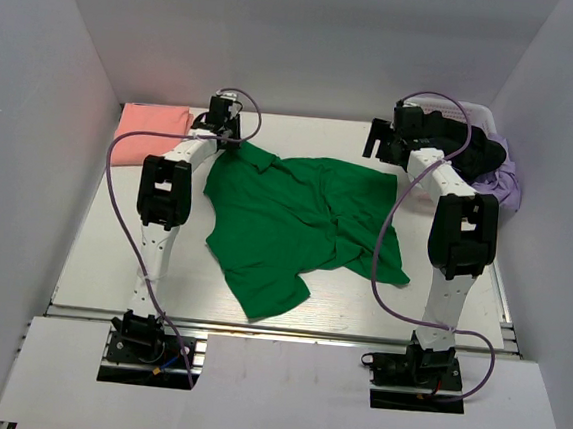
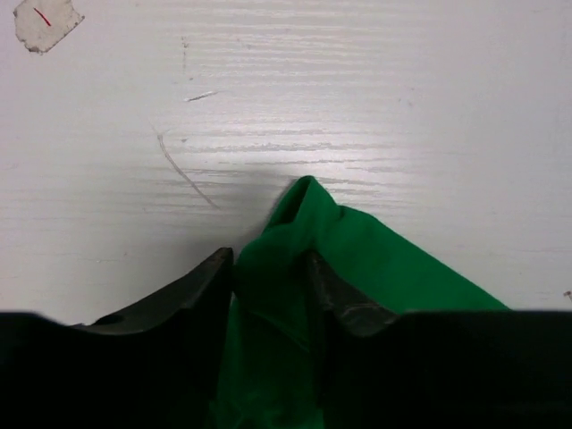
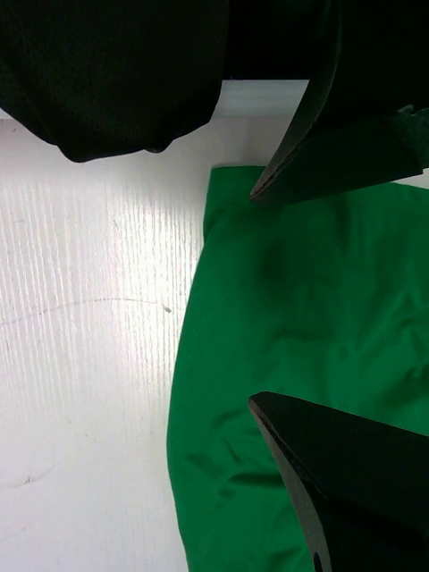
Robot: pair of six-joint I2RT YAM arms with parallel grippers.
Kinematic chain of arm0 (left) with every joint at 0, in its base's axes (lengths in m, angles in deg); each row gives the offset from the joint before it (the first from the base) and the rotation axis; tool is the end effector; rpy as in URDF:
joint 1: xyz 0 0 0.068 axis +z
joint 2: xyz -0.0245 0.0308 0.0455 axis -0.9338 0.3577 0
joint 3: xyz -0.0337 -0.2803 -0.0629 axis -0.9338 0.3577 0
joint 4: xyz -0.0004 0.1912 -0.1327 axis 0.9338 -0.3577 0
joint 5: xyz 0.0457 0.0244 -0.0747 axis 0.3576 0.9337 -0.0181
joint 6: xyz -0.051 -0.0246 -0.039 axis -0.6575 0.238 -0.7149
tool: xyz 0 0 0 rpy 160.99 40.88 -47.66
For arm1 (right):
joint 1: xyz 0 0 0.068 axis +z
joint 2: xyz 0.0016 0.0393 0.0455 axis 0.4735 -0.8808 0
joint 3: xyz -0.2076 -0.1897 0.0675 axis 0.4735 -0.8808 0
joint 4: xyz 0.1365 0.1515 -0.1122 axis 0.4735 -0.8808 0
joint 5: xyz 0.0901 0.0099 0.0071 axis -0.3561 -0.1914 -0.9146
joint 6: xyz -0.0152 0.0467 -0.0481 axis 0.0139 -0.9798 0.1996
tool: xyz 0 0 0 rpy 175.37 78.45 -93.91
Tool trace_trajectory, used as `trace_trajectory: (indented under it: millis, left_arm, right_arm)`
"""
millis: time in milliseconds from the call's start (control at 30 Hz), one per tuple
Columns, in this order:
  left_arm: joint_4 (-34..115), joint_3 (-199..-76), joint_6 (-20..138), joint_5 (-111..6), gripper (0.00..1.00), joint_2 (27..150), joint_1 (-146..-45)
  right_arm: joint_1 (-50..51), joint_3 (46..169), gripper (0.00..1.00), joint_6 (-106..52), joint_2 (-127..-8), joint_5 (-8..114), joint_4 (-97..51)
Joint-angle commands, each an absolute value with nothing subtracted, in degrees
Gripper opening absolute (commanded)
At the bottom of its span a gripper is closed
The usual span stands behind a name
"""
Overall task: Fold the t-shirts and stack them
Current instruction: Flatten out the tshirt
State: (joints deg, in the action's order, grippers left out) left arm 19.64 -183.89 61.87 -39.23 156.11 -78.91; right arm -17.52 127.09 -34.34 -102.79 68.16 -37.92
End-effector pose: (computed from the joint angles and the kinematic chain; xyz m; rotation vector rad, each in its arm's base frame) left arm 0.5507 -0.0909 0.1584 -0.0269 2.3288 -0.0606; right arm 0.4630 0.0801 0.2627 0.1422 2.2146 0.0903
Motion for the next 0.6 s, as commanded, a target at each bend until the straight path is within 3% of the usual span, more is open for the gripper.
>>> trace_trajectory:
  millis: [0, 33, 200, 467, 533, 567]
  left_arm:
    - [21.9, -183.0, 62.0, -40.5, 0.46, 154.5, -78.5]
    - [21.9, -183.0, 62.0, -40.5, 0.39, 154.5, -78.5]
    - [21.9, -183.5, 62.0, -41.0, 0.28, 155.1, -78.5]
    - [23.0, -183.5, 65.1, -41.0, 0.33, 150.9, -78.5]
    - [22.5, -183.5, 65.1, -42.6, 0.26, 150.4, -78.5]
    - [22.0, -183.5, 65.1, -43.1, 0.15, 150.4, -78.5]
  right_arm:
    - [-17.6, 128.4, 0.90, -33.3, -103.8, 70.1, -38.1]
    - [-17.6, 129.0, 0.90, -33.5, -104.6, 70.2, -38.7]
    - [-17.6, 130.7, 0.90, -33.9, -106.6, 71.6, -41.1]
    - [-17.3, 133.2, 0.90, -35.3, -109.6, 72.6, -42.1]
    - [-17.3, 133.8, 0.90, -35.8, -111.0, 73.3, -42.4]
    - [-17.2, 134.9, 0.90, -36.8, -111.8, 73.7, -43.0]
